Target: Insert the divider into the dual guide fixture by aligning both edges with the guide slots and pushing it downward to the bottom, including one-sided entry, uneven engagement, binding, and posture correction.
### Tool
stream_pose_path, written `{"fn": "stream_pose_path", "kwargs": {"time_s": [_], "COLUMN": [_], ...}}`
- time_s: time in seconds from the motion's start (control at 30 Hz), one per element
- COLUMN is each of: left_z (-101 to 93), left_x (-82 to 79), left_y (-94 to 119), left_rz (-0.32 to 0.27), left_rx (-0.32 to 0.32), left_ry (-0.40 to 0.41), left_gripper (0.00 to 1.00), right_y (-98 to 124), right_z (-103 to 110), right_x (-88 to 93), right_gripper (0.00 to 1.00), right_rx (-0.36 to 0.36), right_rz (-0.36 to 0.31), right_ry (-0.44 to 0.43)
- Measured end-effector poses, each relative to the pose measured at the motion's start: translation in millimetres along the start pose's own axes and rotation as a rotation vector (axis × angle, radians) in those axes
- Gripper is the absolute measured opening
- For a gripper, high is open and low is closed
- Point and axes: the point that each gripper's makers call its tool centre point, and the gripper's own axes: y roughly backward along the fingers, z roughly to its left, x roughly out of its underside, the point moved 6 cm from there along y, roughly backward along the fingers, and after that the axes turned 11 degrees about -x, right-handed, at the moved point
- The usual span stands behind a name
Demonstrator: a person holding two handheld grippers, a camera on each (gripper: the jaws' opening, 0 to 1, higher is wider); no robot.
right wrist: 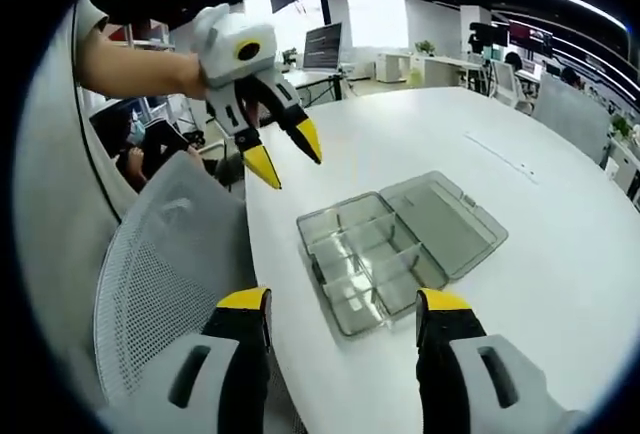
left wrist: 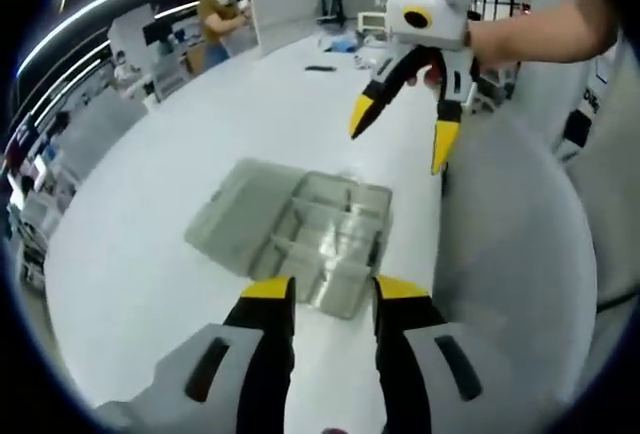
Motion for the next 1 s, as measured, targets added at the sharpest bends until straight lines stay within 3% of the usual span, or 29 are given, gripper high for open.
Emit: {"fn": "stream_pose_path", "kwargs": {"time_s": [0.47,1.0], "left_z": [-15.2,-22.3], "left_x": [-3.7,-1.8], "left_y": [5,4], "left_rz": [-0.096,-0.132], "left_rx": [-0.033,-0.031], "left_ry": [0.102,0.16], "left_gripper": [0.35,0.38], "right_y": [8,6], "right_z": [-21,-39], "right_x": [22.1,35.2], "right_gripper": [0.54,0.53], "right_rx": [0.013,0.017], "right_rz": [0.043,0.096], "right_ry": [-0.03,-0.04]}}
